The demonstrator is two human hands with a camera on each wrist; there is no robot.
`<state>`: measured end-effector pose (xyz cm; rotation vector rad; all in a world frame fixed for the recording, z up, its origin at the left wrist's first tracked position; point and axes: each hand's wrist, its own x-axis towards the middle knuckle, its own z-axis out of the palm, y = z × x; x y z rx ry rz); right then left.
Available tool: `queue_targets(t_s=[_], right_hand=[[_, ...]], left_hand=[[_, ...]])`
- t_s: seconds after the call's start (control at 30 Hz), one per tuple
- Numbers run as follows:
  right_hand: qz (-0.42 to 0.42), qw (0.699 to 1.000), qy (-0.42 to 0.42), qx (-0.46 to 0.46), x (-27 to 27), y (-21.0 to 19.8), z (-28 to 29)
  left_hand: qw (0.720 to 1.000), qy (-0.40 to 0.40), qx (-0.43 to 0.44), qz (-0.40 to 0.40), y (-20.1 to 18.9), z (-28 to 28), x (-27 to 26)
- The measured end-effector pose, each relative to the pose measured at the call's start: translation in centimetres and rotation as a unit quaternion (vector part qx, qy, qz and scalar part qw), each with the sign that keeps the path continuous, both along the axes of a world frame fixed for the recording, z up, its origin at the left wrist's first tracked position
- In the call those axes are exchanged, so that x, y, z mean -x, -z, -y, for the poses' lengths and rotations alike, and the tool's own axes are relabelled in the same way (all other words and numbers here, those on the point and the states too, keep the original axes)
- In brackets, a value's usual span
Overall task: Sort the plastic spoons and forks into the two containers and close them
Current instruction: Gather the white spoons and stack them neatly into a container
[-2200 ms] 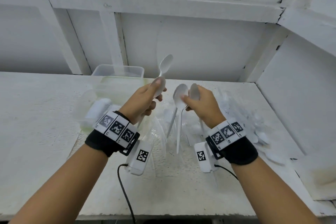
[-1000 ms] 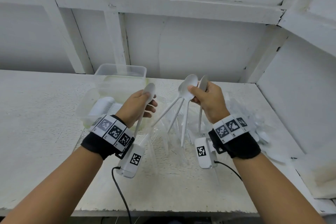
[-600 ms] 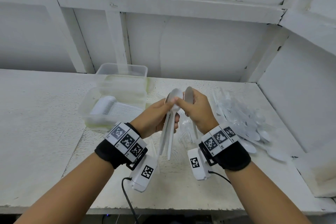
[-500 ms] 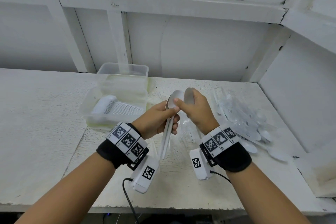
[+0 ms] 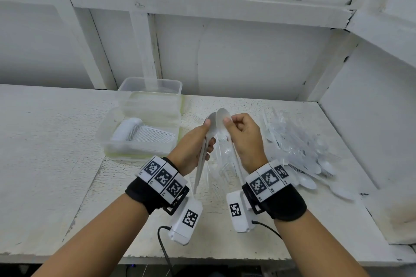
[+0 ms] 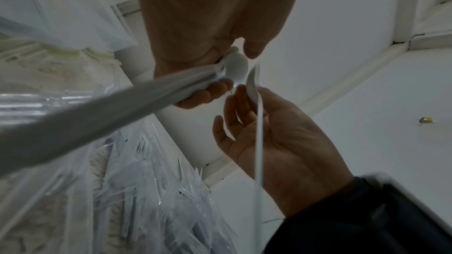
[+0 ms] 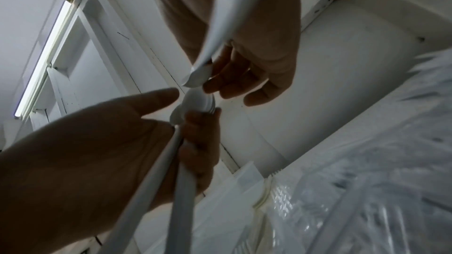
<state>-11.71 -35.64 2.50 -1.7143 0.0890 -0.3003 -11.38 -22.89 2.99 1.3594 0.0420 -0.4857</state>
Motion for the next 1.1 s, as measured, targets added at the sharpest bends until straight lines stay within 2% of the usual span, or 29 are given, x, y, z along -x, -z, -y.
queue_targets(t_s=[0.27, 0.43, 0.53, 0.6, 0.67, 0.8, 0.93, 1.1], right_hand=[[-0.059, 0.993, 0.002, -0.103, 0.3, 1.1, -2.3], [-0.113, 0.988, -0.001, -0.105, 0.3, 1.5, -2.7], [-0.123, 0.978, -0.018, -0.165, 0.2, 1.4, -2.6], [-0.119, 0.973, -0.033, -0.195, 0.4, 1.2, -2.6], [-0.119, 0.98, -0.038, -0.153, 0.7, 1.2, -2.5], [-0.116, 0.989, -0.086, 0.011, 1.8, 1.6, -2.6], [-0.128, 0.973, -0.155, 0.113, 2.5, 1.5, -2.8], [-0.1, 0.957, -0.176, 0.208, 2.8, 1.1, -3.1]], left_hand=[[0.999, 0.048, 0.007, 0.019, 0.2, 0.6, 0.1], [0.999, 0.038, 0.023, 0.029, 0.5, 0.2, 0.1], [0.998, 0.027, 0.044, 0.031, 0.7, 0.2, 0.5], [0.997, -0.01, 0.069, 0.023, 0.6, 0.1, 0.4], [0.993, -0.063, 0.099, -0.003, 0.7, 0.0, 0.0], [0.974, -0.147, 0.17, -0.039, 0.9, -0.5, -1.0], [0.973, -0.172, 0.144, -0.052, 1.7, -0.3, -1.7], [0.979, -0.16, 0.107, -0.064, 2.1, -0.4, -2.1]])
